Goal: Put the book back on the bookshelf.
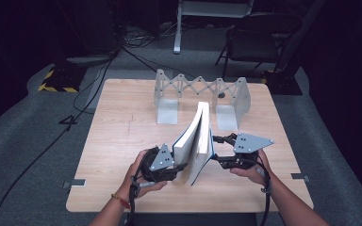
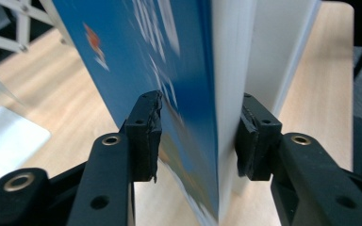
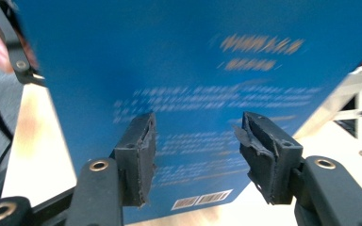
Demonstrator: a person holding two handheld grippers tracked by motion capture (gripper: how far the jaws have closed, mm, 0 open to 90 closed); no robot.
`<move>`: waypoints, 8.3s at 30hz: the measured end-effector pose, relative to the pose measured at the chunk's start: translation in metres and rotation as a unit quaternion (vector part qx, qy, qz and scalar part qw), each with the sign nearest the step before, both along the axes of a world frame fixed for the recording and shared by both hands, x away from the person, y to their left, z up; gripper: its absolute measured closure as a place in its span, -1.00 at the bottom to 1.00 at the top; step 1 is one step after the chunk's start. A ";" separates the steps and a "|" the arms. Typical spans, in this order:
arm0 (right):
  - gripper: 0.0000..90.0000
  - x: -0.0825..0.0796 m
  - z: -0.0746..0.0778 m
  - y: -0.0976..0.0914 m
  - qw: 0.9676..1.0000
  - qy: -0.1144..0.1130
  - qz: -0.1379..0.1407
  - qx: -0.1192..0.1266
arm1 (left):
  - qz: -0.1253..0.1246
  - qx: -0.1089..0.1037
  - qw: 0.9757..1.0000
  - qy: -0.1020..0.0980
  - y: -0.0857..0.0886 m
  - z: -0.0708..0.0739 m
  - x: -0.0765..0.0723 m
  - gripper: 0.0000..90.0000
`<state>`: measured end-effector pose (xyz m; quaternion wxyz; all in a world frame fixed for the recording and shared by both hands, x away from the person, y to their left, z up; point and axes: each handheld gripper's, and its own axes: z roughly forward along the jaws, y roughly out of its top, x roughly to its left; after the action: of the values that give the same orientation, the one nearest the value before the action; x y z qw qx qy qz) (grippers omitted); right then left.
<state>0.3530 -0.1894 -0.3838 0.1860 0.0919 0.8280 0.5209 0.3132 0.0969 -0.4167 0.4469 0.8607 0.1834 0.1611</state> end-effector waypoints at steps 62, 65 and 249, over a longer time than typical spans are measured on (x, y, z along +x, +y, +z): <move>-0.30 0.039 -0.091 -0.086 0.978 0.102 -0.144 -0.109 | 0.135 -0.031 0.990 -0.035 0.000 -0.035 -0.005 0.17; -0.31 0.044 -0.094 -0.088 0.975 0.114 -0.150 -0.113 | 0.145 -0.055 0.986 -0.053 0.001 -0.032 -0.004 0.12; 0.33 0.002 0.061 -0.033 0.991 0.097 0.030 -0.088 | 0.116 0.065 0.984 0.120 0.087 -0.086 0.011 -0.59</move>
<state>0.3545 -0.2228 -0.3232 0.0963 0.1009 0.8873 0.4396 0.3243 0.1834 -0.5023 0.3436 0.8738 0.3230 0.1191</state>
